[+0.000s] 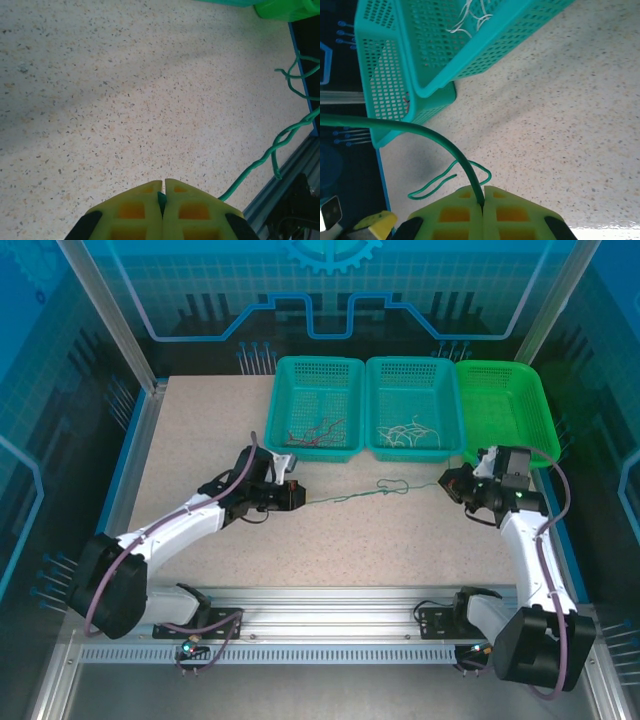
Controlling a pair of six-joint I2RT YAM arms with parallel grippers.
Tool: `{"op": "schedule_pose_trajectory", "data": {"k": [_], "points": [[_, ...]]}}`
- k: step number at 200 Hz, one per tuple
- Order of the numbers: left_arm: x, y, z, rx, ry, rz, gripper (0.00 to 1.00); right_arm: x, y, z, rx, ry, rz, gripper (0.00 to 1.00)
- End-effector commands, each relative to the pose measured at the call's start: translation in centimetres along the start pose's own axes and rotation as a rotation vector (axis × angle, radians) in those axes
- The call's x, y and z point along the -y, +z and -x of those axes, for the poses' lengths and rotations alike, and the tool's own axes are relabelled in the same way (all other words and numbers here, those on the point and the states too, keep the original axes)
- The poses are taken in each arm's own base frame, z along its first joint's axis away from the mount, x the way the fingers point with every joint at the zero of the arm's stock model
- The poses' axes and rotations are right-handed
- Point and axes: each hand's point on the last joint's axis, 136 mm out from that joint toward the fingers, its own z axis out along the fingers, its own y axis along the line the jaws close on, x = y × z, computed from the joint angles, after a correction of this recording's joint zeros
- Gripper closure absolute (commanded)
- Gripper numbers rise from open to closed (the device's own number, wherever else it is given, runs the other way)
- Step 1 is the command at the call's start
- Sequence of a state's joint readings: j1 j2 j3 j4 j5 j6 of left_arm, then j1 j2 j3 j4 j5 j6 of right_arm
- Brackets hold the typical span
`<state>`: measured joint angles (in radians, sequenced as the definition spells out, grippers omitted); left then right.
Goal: Untangle the cables
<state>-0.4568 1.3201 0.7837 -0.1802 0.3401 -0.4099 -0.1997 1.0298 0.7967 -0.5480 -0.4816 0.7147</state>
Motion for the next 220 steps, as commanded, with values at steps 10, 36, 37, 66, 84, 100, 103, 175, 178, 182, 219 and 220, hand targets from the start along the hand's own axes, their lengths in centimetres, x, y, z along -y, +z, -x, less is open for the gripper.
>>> {"op": "schedule_pose_trajectory", "data": {"k": [10, 36, 37, 66, 84, 100, 103, 175, 178, 182, 219, 220], "points": [[-5.7, -0.3, -4.5, -0.157, -0.074, 0.118, 0.99, -5.3, -0.8, 4.9, 0.229, -0.293, 0.072, 1.0], [-4.7, 0.1, -3.4, -0.117, -0.056, 0.066, 0.78, -8.8, 1.2, -0.9, 0.084, -0.471, 0.205, 1.0], [-4.7, 0.1, -3.4, -0.116, -0.055, 0.068, 0.78, -8.9, 1.3, -1.1, 0.079, -0.476, 0.208, 1.0], [-4.3, 0.0, -3.3, -0.11, -0.045, 0.048, 0.66, -8.3, 3.4, -5.3, -0.031, -0.506, 0.223, 1.0], [-3.4, -0.6, -3.0, -0.088, -0.02, 0.014, 0.51, -8.2, 4.0, -6.5, -0.06, -0.535, 0.238, 1.0], [-2.4, -1.4, -2.4, -0.059, 0.017, -0.015, 0.43, -8.2, 4.3, -6.9, -0.064, -0.571, 0.241, 1.0], [-2.2, -1.6, -2.2, -0.052, 0.023, -0.02, 0.41, -8.1, 4.3, -6.9, -0.064, -0.576, 0.234, 1.0], [-5.4, -6.5, -0.6, 0.076, -0.02, 0.219, 0.01, -2.4, 4.0, -2.2, 0.089, -0.555, -0.164, 1.0], [-5.9, -6.8, -0.7, 0.077, -0.034, 0.242, 0.01, -2.0, 3.9, -1.9, 0.099, -0.541, -0.177, 1.0], [-6.4, -7.0, -0.7, 0.08, -0.054, 0.269, 0.01, -1.7, 3.7, -1.6, 0.11, -0.524, -0.185, 1.0], [-4.7, -6.8, 0.0, 0.103, -0.097, 0.144, 0.04, -5.9, 4.3, -3.8, 0.017, -0.678, 0.15, 1.0], [-4.5, -6.7, 0.1, 0.108, -0.096, 0.132, 0.05, -6.1, 4.3, -4.0, 0.013, -0.687, 0.161, 1.0]]}}
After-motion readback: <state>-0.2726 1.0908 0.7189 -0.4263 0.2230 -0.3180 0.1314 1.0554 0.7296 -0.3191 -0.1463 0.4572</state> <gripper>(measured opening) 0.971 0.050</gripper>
